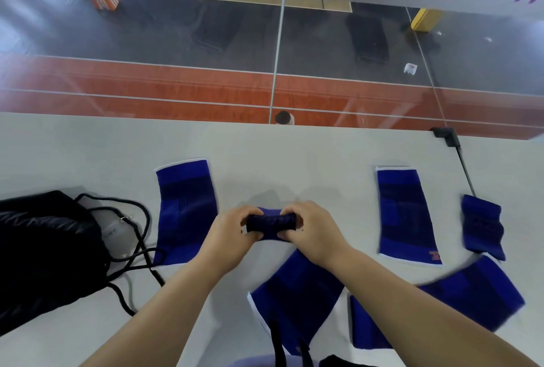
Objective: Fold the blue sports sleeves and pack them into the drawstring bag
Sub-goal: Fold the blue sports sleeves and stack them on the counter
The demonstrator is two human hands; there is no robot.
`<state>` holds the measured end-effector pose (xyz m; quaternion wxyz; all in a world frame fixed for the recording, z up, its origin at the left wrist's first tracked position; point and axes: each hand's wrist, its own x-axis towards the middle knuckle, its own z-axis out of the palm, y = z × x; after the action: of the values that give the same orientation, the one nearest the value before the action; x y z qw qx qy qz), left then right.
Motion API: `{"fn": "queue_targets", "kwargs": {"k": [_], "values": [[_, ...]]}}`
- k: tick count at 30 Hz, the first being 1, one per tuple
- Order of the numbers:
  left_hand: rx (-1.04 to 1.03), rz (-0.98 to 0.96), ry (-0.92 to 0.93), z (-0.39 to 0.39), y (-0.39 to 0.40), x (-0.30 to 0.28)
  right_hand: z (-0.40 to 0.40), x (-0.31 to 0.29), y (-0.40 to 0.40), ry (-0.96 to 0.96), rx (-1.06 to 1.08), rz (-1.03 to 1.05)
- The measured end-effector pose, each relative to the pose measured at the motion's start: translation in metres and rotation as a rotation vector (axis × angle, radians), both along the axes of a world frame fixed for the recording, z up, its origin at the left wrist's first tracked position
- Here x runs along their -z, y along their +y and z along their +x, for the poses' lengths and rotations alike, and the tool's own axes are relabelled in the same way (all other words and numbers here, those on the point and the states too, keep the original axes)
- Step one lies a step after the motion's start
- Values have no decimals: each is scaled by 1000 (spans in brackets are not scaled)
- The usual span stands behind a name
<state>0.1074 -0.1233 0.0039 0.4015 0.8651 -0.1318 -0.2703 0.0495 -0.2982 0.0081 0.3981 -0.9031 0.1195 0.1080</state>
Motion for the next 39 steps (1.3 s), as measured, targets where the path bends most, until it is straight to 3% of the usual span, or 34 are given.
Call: {"fn": "queue_targets", "kwargs": {"k": [4,10,14,18,21,24,29,39], "values": [[25,22,-3,2,1,-2,-1,-2,-4,68,11,109],[-85,-10,281,2,-3,2,-1,0,-12,267,162,366],[-94,52,256,2,-6,10,4,16,-7,242,208,196],[-54,142,163,5,3,15,7,27,-5,158,157,-165],[-2,192,98,7,9,16,4,28,-4,-90,13,-455],[15,206,57,8,11,16,-1,35,-5,-282,-130,-480],[44,235,-10,12,13,16,-7,46,-6,-288,-443,-501],[238,395,-186,50,12,3,63,28,-31,-106,-356,-617]]}}
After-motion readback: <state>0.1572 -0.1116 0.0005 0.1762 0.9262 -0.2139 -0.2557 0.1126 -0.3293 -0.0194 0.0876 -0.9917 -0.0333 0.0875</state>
